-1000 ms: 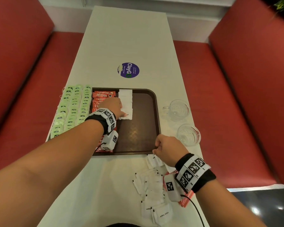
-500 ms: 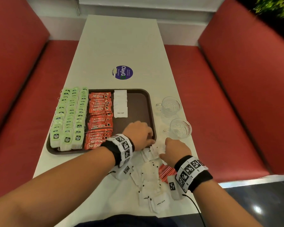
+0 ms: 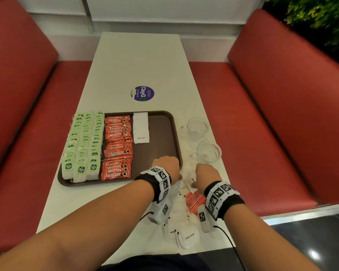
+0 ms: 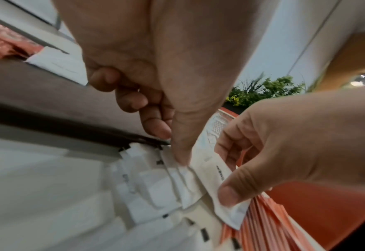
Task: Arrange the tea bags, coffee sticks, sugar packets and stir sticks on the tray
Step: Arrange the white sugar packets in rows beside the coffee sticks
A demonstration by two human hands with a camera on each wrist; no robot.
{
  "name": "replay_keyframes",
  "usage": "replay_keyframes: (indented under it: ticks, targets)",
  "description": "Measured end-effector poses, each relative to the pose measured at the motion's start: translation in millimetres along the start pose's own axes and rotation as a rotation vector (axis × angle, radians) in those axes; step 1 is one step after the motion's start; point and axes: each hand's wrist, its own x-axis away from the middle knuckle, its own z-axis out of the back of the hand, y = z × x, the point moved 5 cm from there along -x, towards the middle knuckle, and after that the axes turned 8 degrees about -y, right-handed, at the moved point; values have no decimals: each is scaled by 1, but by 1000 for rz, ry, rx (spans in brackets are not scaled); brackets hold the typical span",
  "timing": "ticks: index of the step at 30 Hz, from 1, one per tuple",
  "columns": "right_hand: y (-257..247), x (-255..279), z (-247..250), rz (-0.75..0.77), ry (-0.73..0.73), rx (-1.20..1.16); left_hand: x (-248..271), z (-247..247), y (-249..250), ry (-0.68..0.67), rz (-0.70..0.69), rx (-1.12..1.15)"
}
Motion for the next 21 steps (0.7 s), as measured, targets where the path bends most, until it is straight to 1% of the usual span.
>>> replay_keyframes:
  ticks: [3,7,11,16,18,21]
  targets:
    - [-5,1,2,-5,-15,-7,4,0,-5,-52,16,117]
    - [-11,7,2,27,-32,-77,15,7,-17,-32,-16,260]
    - [-26,15,14,122,-13,-123,30,20,-42,96,-54,440]
    - [-69,32,37,262,78,-249,56,40,-83,252,-122,550]
    - [-88,35,41,314,85,-310,70,47,-100,284,-155,588]
    - [-117,41,42,395,47,-443,89,54,-120,285,-212,583]
